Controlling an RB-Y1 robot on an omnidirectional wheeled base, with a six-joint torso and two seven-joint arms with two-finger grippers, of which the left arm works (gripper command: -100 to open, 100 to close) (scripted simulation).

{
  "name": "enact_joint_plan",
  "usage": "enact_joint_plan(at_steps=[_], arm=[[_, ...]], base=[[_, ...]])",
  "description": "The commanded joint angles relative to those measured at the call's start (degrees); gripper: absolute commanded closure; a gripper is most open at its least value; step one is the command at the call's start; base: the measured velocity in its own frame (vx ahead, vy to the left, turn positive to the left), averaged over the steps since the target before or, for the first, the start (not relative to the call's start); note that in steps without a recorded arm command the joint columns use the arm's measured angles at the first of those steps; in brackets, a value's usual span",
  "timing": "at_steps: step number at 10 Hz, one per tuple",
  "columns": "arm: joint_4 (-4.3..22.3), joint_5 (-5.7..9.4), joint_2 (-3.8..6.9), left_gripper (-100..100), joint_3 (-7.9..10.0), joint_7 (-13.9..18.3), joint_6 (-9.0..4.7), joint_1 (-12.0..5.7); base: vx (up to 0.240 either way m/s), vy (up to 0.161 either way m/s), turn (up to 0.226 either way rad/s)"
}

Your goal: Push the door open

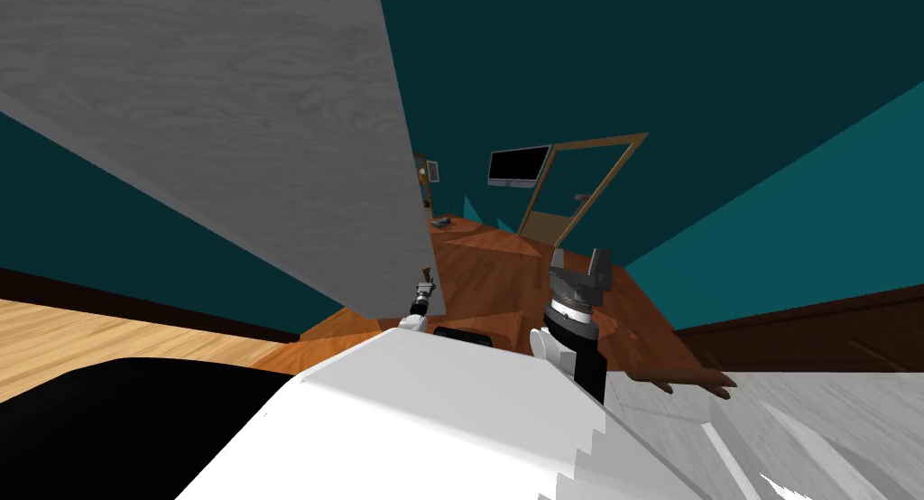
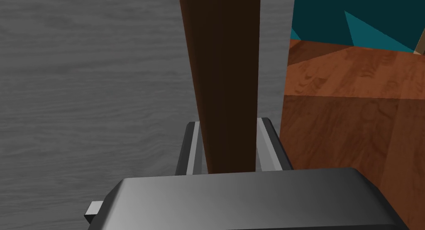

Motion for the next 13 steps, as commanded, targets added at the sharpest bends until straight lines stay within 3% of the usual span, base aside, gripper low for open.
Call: enact_joint_plan(at_steps=[1,2,3,4,8,13], arm=[[0.8,0.89,-0.16,100,1.53,-0.4,0.82,-0.85],[0.8,1.24,-0.62,100,2.04,-0.5,0.86,-0.91],[0.7,0.9,-0.56,100,1.41,-0.3,0.28,-0.39],[0.7,1.5,0.14,100,2.31,-0.6,0.44,-0.53],[1.0,3.0,1.21,100,4.47,-1.3,0.71,-0.68],[1.4,5.22,1.13,100,7.66,-2.3,1.1,-0.89]], base=[[0.206,-0.068,0.092],[0.195,-0.068,0.071],[0.088,-0.032,0.028],[0.113,-0.026,0.028],[0.195,-0.055,0.053],[0.214,-0.05,0.066]])
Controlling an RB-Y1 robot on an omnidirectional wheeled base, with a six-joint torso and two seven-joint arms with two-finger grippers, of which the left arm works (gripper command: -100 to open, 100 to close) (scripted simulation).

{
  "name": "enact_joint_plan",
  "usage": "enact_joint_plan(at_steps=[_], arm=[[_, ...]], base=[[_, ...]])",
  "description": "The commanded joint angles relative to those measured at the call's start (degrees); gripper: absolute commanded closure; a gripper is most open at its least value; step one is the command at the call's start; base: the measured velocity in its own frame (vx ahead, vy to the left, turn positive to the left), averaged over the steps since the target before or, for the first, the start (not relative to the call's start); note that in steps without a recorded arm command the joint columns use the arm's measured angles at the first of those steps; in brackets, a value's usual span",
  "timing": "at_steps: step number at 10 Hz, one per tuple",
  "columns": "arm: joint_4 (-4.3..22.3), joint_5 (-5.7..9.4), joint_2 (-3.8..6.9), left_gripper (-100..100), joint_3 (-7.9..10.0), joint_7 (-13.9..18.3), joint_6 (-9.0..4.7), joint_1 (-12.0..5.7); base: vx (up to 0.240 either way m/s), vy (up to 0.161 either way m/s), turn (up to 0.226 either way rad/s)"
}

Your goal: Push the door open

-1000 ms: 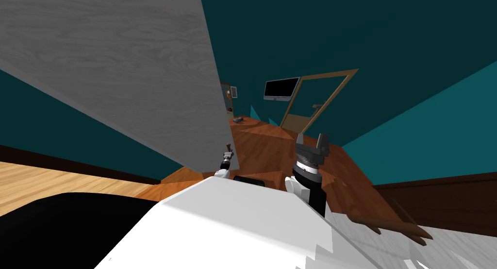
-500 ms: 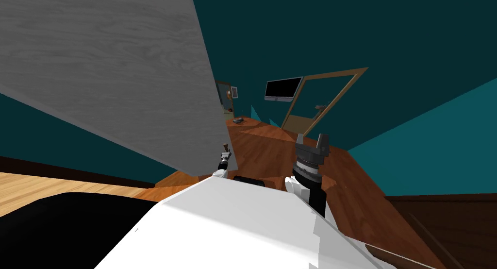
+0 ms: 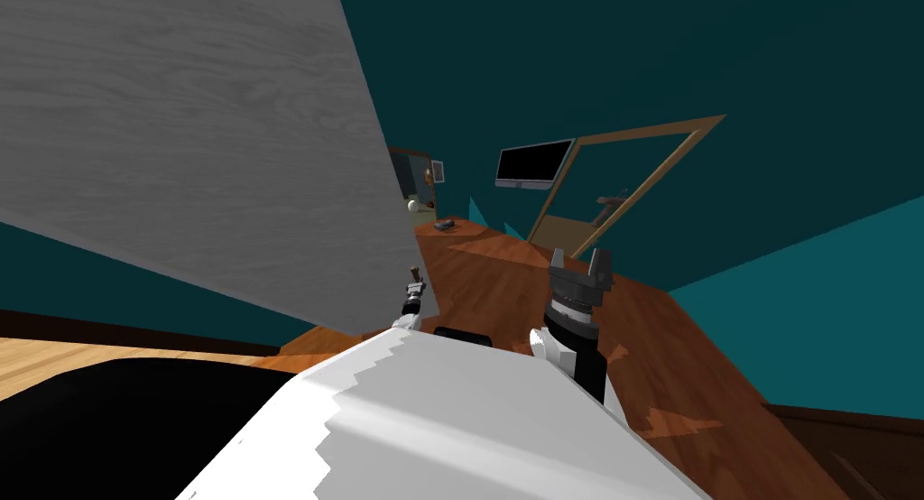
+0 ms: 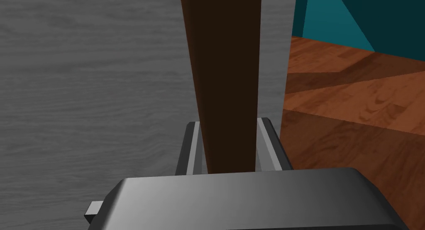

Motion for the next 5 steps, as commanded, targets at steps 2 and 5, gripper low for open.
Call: enact_joint_plan(at_steps=[2,5], arm=[[-1.4,0.98,-0.61,100,1.64,-0.8,-0.2,0.46],[-1.1,1.71,0.32,100,2.75,-1.1,-0.35,0.52]], base=[[0.205,-0.037,0.058],[0.153,-0.019,0.038]])
